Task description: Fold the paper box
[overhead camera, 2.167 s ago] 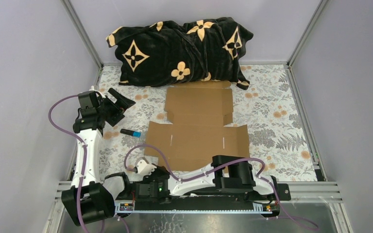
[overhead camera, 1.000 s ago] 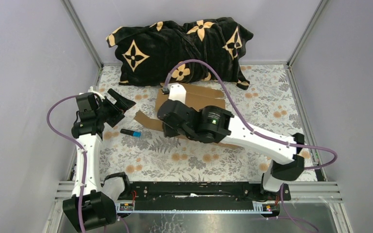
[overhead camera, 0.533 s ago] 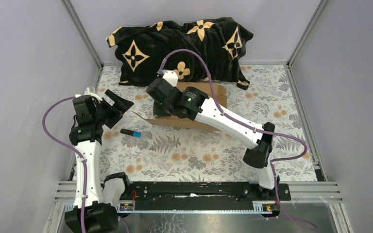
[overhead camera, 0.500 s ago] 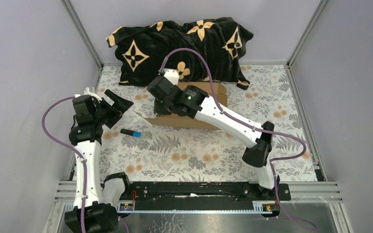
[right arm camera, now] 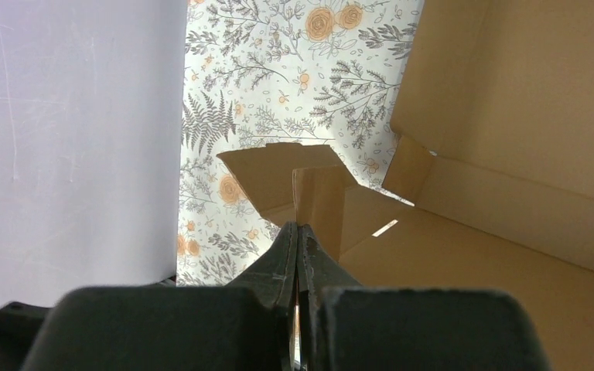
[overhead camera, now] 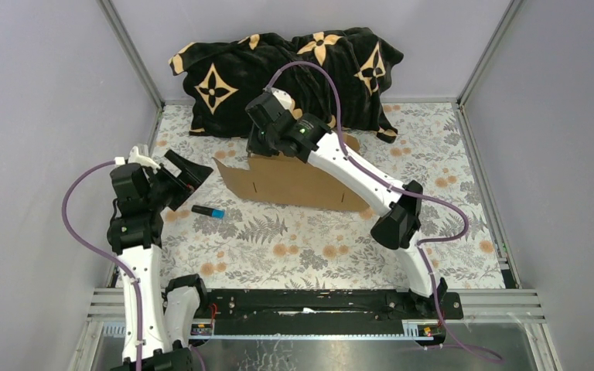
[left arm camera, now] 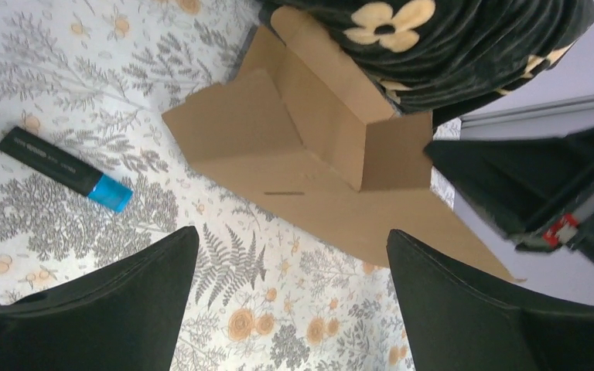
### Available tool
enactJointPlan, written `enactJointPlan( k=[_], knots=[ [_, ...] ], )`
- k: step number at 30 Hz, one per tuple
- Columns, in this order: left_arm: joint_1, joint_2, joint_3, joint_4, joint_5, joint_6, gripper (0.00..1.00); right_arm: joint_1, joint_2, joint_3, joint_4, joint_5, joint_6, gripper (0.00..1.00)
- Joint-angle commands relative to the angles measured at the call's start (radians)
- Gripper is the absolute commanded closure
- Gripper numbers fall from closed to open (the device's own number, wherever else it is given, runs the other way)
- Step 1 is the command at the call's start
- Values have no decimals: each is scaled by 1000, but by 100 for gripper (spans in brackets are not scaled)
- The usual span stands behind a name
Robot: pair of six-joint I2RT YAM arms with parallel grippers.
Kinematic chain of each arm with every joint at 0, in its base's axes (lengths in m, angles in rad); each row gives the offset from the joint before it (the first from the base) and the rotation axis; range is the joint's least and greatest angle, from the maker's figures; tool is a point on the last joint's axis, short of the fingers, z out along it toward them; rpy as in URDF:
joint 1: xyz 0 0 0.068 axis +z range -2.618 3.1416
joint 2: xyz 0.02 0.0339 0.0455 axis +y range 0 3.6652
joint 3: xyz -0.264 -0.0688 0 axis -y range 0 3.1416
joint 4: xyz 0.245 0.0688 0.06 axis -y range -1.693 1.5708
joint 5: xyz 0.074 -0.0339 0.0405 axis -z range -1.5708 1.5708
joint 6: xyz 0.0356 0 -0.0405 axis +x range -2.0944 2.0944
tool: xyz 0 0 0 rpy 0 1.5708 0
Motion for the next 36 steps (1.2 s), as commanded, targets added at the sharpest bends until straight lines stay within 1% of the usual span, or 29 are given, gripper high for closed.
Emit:
enactJointPlan(
  k=[1,6,9,11,13,15,16,19,23,28,30,31,33,35,36],
  knots=[
    [9,-62,-88,-34,71,12,2,-38,9,23,60,-69,-10,100],
    [7,-86,-186,-12,88,0,4,-58,3,-6,95,-94,-24,100],
    [1,-77,-214,24,92,-21,7,-72,16,-5,107,-110,-29,100],
    [-22,-53,-224,56,79,-34,9,-80,24,-2,112,-112,-36,100],
    [-90,-9,-221,86,21,-51,9,-91,28,-5,117,-116,-42,100],
    [-206,44,-199,119,-78,-78,8,-103,29,-10,123,-125,-45,100],
    [-293,71,-183,133,-128,-94,7,-109,30,-13,128,-130,-45,100],
    [-434,163,-154,193,-235,-149,5,-127,33,-16,136,-145,-45,100],
    [-532,272,-141,270,-303,-189,3,-149,37,-20,142,-171,-51,100],
    [-616,405,-142,348,-360,-213,3,-161,3,-93,184,-212,-75,100],
    [-637,438,-168,391,-375,-232,2,-160,-1,-105,184,-241,-97,96],
    [-644,453,-183,411,-381,-244,2,-160,-9,-116,190,-265,-111,92],
    [-659,486,-204,450,-389,-258,2,-161,-31,-148,204,-294,-135,78],
    [-672,524,-208,474,-399,-266,2,-164,-62,-190,219,-315,-154,66],
    [-678,539,-211,486,-404,-269,2,-167,-78,-207,221,-327,-164,58]
  ],
)
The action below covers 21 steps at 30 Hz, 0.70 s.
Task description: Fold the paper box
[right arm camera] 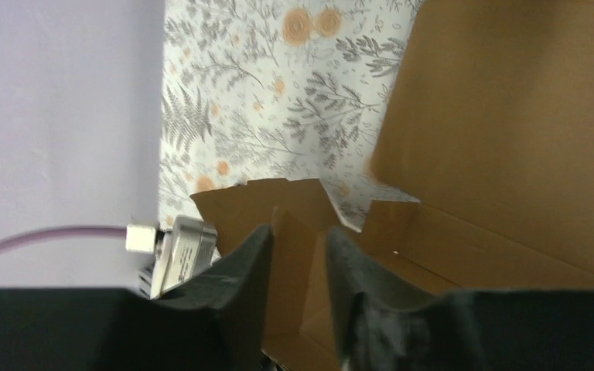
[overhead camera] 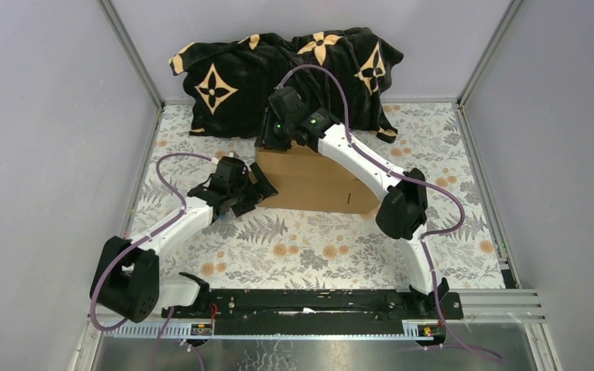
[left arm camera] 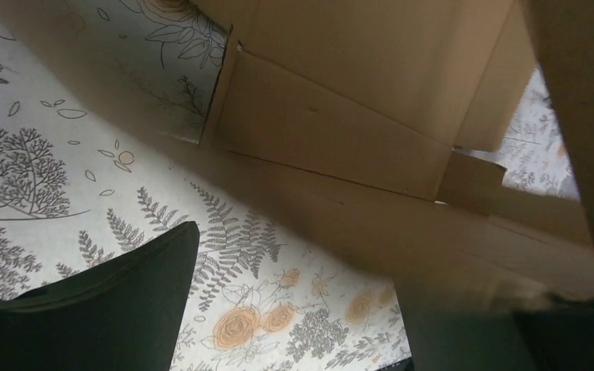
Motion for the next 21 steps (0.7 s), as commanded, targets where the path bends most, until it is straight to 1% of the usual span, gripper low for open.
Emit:
enactJointPlan(
  k=[1,4,6,8,10,11,14,17,19,21],
  knots=[
    [-28,59,-23,134,-62,-44,2,-15,-112,-57,38,-94,-78,51],
    [-44,76,-33,155,-73,-54,2,-44,-150,-69,30,-165,-100,41],
    [-49,90,-37,163,-77,-57,2,-72,-173,-72,20,-210,-113,39],
    [-52,102,-35,166,-77,-60,2,-107,-201,-93,27,-263,-117,33],
    [-54,104,-36,166,-80,-60,2,-151,-229,-105,23,-302,-129,23],
    [-55,102,-37,165,-82,-60,2,-185,-247,-121,27,-315,-135,22],
    [-57,96,-40,162,-84,-59,2,-282,-300,-170,39,-355,-148,22],
    [-57,89,-42,154,-87,-57,2,-387,-332,-208,29,-356,-178,22],
    [-58,81,-42,146,-89,-56,2,-437,-319,-207,-3,-349,-216,23],
    [-57,66,-44,134,-96,-53,2,-461,-285,-199,-48,-313,-266,24]
  ],
)
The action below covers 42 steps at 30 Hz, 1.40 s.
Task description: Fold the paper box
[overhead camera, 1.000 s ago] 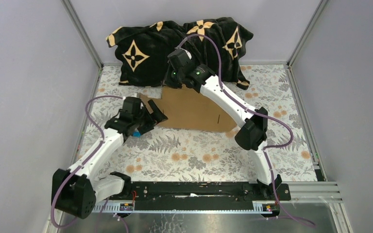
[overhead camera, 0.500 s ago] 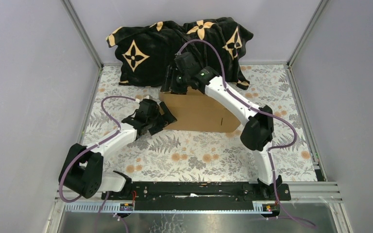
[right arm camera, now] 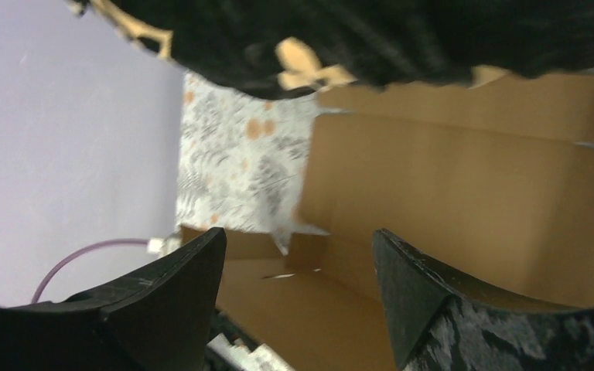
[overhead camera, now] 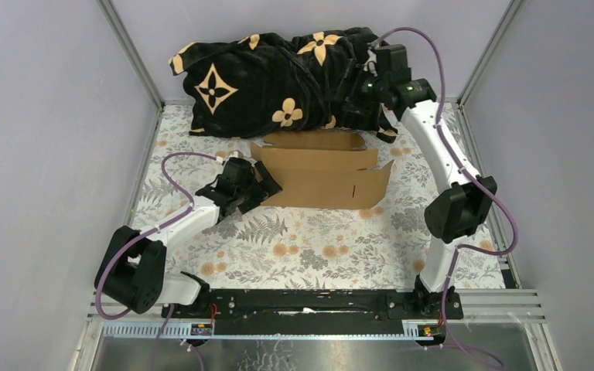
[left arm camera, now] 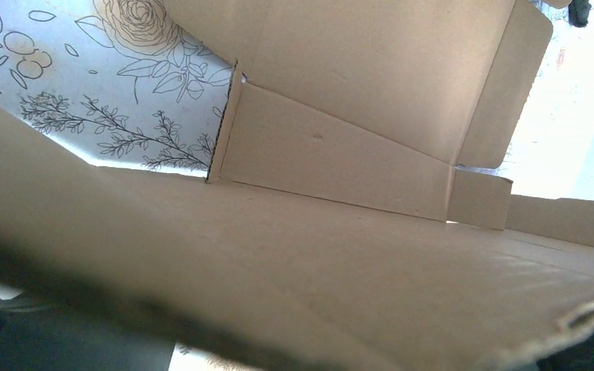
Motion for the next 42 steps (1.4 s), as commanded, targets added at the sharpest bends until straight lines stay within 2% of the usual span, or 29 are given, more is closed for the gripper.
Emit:
enactJointPlan(
  k=[1,5,10,16,26,35,42],
  knots=[
    [-9,-31,-23,-17,-32,-11,1,-50,32,-1,-83,15,-132,25],
    [-7,-63,-31,-45,-59,-5,1,-60,87,-67,-116,22,-195,30],
    [-6,-86,-54,-50,-63,-10,1,-55,30,-320,-29,-35,-214,39],
    [0,-93,-71,-45,-62,-15,1,-2,-123,-668,104,-58,-217,45],
    [11,-132,-38,-92,-69,5,1,163,-443,-1042,203,-77,-154,45],
    [11,-158,-23,-110,-71,6,1,349,-563,-1231,292,-75,-5,45],
    [11,-96,64,-110,-64,11,1,443,-486,-1221,459,-93,109,45]
  ],
)
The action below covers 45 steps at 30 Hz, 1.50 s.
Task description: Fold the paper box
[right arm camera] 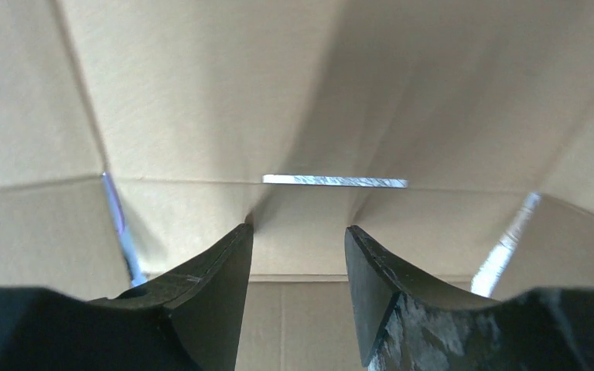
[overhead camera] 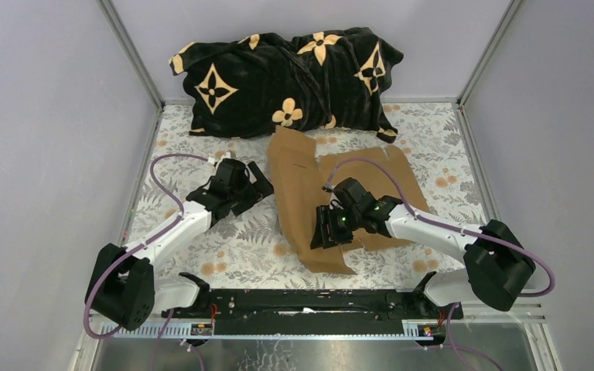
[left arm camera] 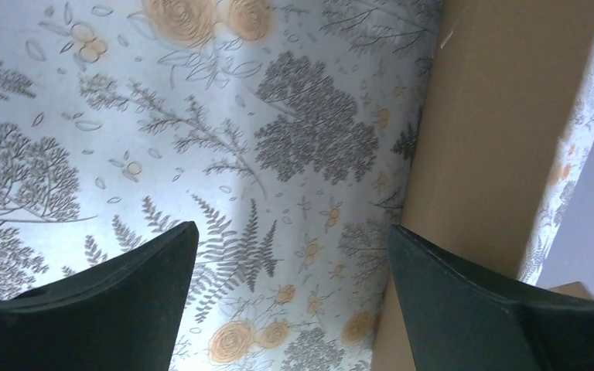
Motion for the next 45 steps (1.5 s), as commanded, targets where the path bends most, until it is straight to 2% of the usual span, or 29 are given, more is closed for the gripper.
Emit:
enactJointPlan(
  k=[1,6,10,17,22,24,28,32,36,38,43,45],
  knots=[
    [7,50,100,12,-18,12,1,29,68,57,158,-38,87,45],
    [6,123,192,10,-6,17,1,29,172,197,145,-10,75,43],
    [4,171,255,11,4,15,1,-5,150,273,100,27,60,39],
    [-4,216,307,20,4,6,1,-260,-2,181,88,9,51,33],
    [-27,249,347,24,4,0,1,-406,-16,146,-14,83,-30,32],
    [-32,259,356,21,4,5,1,-448,-5,110,4,91,-43,32],
    [17,229,322,4,-14,33,1,-457,41,95,4,79,-84,33],
    [138,208,228,40,120,50,1,-457,57,83,15,65,-116,35],
    [153,225,188,51,182,97,1,-457,73,86,11,61,-137,36],
    [154,224,139,106,220,107,7,-457,82,86,13,50,-140,36],
    [154,255,24,293,361,145,38,-457,99,78,23,34,-143,36],
    [154,264,-15,353,398,148,42,-457,106,77,25,29,-142,36]
  ],
)
